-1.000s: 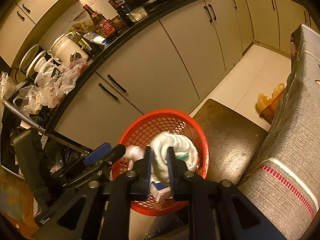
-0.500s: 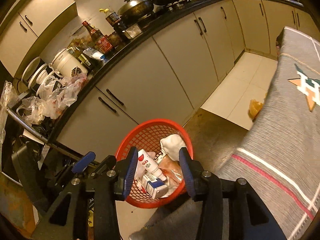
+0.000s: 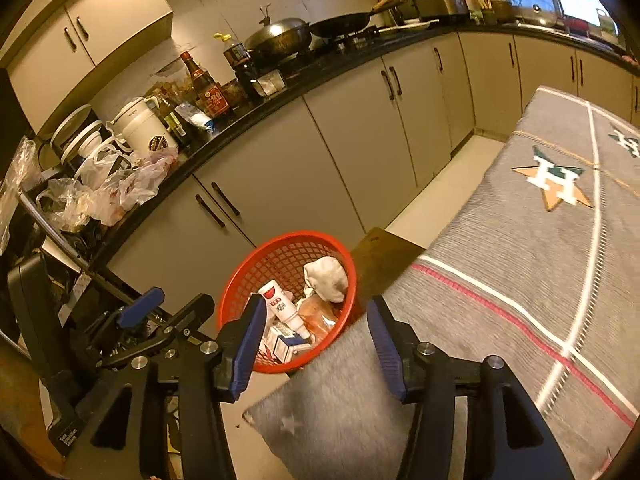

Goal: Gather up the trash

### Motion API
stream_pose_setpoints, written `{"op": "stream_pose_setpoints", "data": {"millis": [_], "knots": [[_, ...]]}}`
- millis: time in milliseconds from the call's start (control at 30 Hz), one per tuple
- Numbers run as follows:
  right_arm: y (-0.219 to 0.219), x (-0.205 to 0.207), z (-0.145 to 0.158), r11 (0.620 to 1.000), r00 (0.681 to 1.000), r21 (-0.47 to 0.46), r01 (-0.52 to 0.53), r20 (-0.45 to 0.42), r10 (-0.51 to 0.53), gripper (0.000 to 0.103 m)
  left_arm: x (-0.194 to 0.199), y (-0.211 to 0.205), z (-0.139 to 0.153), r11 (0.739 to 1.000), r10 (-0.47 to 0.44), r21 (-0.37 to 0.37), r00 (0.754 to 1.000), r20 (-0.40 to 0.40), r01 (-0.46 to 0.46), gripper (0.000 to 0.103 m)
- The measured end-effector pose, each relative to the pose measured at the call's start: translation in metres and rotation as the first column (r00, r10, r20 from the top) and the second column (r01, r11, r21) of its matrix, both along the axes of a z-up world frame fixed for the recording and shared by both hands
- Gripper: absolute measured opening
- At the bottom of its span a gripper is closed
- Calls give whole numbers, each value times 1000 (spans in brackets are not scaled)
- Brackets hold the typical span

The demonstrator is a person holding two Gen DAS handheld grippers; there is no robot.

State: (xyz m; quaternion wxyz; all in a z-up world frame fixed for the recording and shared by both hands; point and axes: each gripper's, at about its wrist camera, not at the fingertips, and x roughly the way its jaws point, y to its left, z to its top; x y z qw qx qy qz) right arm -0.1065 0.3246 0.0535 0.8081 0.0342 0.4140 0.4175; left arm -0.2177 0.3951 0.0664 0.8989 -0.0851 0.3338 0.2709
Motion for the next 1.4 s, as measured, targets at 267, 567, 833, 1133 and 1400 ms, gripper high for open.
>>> {"op": "stream_pose_setpoints", "data": {"millis": [267,567,833,1133,1400], "knots": [[-33,-29,9,999,997,-15,46,66,-45,62,-33,-29,19,987,52,146,991,124,-70,97],[-70,-66,13,993,985,-31,114,131,-109,66,-85,-56,38,980,88,147,959,269,-131,103],[-92,-103,18,987,968,-30,156,202,-147,74,-119,-62,41,963,170,163,951,260,-216,103],[-107,-142,13,982,940,-52,184,300,-161,82,-145,-74,38,958,182,165,943,279,-234,103],[-110,-165,1,979,931,-88,185,334,-146,85,-147,-84,26,968,158,157,962,222,-196,103]]}}
